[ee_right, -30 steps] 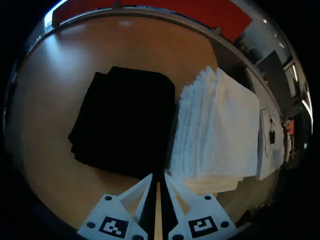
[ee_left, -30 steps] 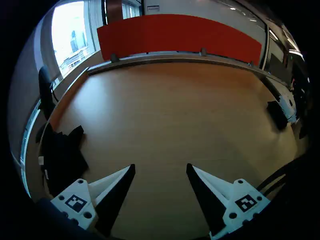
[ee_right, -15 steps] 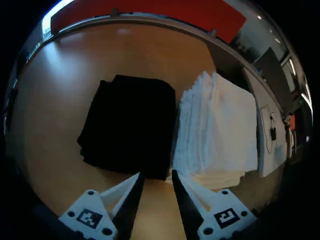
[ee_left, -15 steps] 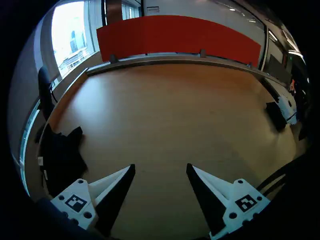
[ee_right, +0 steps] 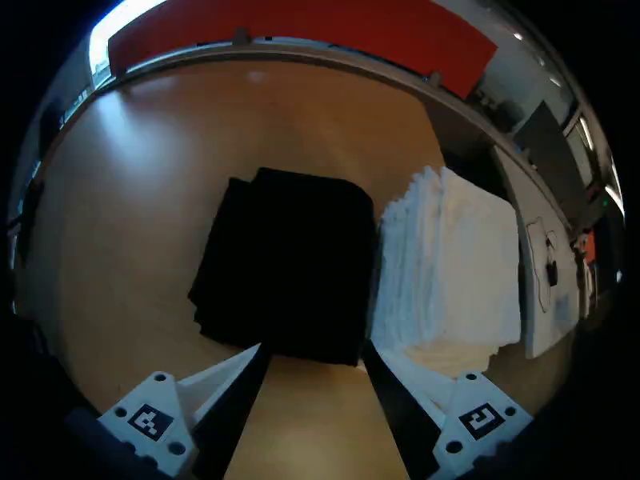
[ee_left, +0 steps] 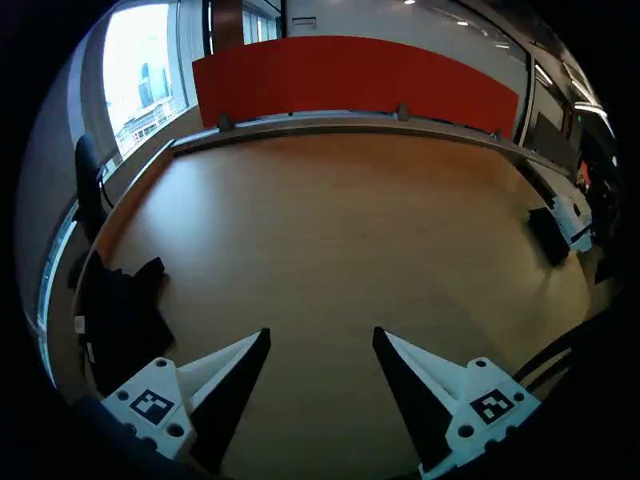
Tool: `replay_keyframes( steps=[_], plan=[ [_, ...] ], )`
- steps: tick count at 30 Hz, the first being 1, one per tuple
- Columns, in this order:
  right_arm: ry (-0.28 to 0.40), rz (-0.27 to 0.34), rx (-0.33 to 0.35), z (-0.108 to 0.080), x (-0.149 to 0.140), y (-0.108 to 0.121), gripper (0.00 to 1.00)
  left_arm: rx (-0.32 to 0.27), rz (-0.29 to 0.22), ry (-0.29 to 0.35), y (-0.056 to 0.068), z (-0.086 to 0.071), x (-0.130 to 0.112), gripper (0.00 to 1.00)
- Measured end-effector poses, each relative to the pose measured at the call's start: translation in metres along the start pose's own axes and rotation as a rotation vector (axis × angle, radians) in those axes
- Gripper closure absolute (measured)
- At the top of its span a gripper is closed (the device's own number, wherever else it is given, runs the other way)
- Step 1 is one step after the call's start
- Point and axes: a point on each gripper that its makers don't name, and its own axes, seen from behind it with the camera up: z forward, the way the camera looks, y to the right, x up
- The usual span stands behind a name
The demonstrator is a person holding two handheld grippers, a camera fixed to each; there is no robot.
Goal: Fold towel
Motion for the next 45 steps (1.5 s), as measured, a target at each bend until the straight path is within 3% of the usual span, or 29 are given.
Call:
replay_keyframes(
  steps=[6,15,27,39,45],
  plan=[
    [0.027,0.007,0.012,-0.004,0.007,-0.012,0.13,-0.005,0.001,0.015,-0.002,-0.002,0.006,0.05],
    [0.127,0.055,0.007,-0.016,0.023,-0.029,0.13,-0.007,-0.015,0.037,-0.008,-0.003,0.016,0.05],
    [0.352,0.17,-0.003,-0.051,0.057,-0.056,0.13,-0.009,-0.017,0.09,-0.02,-0.003,0.039,0.05],
    [0.571,0.289,-0.031,-0.092,0.096,-0.073,0.13,-0.015,-0.028,0.185,-0.028,-0.004,0.078,0.05],
    [0.67,0.35,-0.001,-0.119,0.119,-0.083,0.13,-0.013,-0.029,0.218,-0.031,-0.006,0.093,0.05]
  ],
)
